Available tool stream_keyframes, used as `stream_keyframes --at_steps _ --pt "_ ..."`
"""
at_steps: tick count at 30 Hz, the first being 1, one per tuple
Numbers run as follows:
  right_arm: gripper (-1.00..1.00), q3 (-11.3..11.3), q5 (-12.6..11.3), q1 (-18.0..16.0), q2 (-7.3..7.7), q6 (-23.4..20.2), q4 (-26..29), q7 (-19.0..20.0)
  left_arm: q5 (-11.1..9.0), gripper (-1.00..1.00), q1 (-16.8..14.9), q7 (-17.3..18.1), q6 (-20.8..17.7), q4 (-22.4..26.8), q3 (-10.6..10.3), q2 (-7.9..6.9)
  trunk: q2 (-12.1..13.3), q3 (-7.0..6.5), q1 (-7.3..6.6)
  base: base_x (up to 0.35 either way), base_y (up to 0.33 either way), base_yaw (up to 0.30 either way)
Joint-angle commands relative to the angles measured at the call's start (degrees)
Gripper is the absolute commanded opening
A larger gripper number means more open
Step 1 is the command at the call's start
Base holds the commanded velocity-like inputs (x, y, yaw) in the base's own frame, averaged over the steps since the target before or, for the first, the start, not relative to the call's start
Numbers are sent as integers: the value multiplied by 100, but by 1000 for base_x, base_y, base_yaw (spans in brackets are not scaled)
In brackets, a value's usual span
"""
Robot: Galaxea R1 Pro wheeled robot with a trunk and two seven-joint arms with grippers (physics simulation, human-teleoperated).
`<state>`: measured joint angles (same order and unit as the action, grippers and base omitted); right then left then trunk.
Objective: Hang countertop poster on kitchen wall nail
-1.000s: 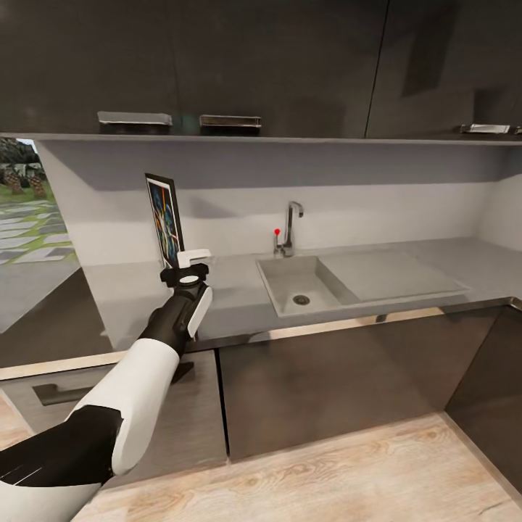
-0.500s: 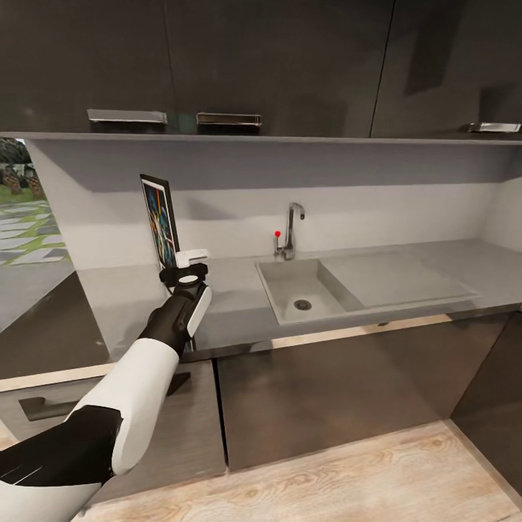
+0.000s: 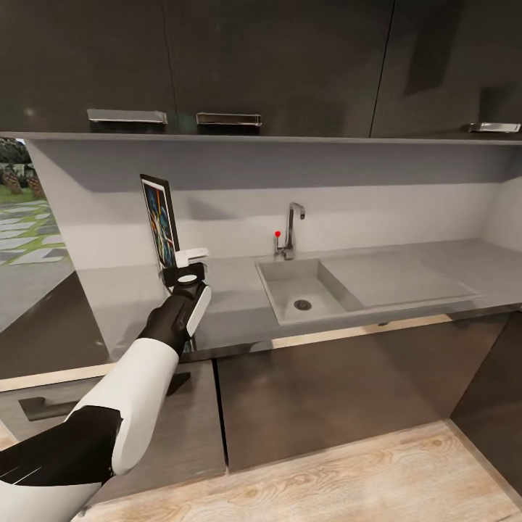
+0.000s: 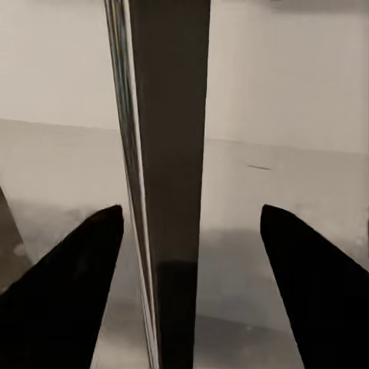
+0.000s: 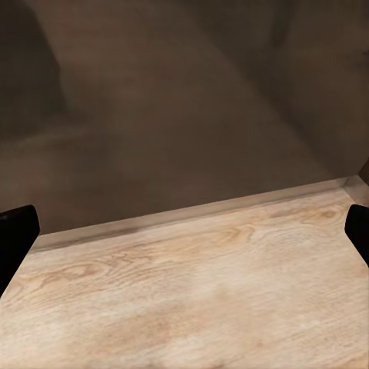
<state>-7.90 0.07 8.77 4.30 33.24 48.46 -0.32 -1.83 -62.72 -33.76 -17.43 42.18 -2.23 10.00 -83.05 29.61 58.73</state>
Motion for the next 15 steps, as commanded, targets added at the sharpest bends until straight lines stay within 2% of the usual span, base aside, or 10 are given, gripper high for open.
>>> stream_keyframes --at_steps 1,15 --pt "100 -1 1 2 0 7 6 -3 -19 -100 -4 -35 -32 6 -15 0 -3 5 0 0 0 0" --pt "100 -1 1 2 0 7 6 -3 -19 -100 -4 -35 -39 38 99 0 -3 5 0 0 0 0"
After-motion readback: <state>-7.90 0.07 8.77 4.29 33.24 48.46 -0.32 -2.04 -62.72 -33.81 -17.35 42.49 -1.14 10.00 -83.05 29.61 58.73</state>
